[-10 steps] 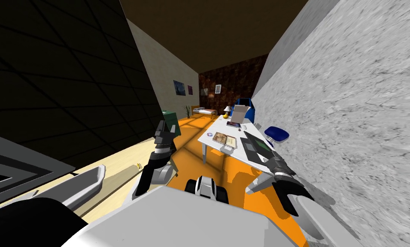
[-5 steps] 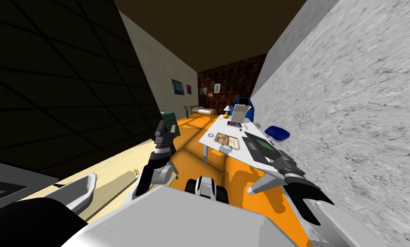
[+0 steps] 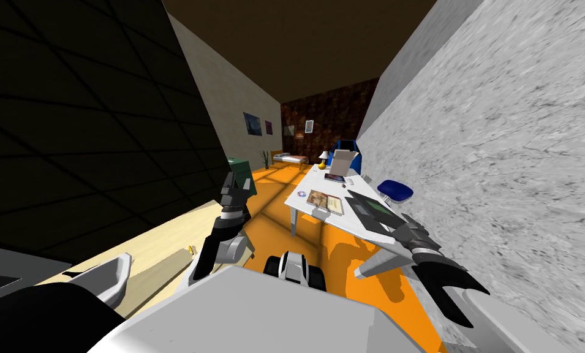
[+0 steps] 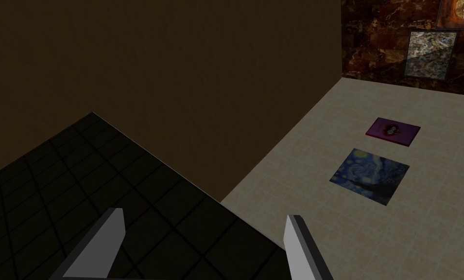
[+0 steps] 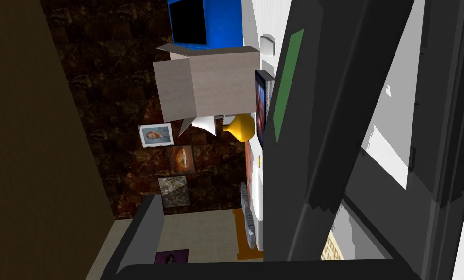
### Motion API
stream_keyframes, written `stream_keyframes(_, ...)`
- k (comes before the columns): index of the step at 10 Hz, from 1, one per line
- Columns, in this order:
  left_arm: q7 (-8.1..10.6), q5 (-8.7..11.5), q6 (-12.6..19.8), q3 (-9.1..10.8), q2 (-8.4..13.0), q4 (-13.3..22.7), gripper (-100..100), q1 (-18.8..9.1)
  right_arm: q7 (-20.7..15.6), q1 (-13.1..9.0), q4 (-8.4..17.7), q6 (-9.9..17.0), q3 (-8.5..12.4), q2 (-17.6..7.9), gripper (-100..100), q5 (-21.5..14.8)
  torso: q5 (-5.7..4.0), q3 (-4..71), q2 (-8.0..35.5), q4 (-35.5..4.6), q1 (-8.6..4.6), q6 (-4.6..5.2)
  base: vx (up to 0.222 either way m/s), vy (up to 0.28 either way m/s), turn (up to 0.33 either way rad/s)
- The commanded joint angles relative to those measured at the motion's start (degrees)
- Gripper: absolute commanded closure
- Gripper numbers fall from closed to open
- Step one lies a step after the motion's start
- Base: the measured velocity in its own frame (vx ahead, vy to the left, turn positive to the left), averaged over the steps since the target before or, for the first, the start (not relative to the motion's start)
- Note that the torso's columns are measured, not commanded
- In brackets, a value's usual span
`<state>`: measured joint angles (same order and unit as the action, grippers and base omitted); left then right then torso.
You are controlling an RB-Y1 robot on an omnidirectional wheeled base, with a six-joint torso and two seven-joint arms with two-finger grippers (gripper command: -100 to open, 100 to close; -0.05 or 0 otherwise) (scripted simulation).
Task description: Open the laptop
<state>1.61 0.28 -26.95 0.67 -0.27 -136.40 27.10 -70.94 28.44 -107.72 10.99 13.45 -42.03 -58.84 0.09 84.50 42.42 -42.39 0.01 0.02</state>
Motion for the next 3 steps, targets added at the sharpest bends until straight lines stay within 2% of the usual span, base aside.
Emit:
stream_keyframes(1,0.0,0.0,0.0,0.0,0.0,0.0,0,0.0,0.0,0.04,0.05,-0.02,-0.06,0.03,0,0.01,0.02,0.01,-0.02,0.01,0.07,0.0,0.0,0.0,0.0)
stream_keyframes(3,0.0,0.0,0.0,0.0,0.0,0.0,0,0.0,0.0,0.04,0.05,-0.02,-0.06,0.03,0,0.01,-0.07,0.06,-0.12,0.09,0.02,-0.02,0.0,0.0,0.0)
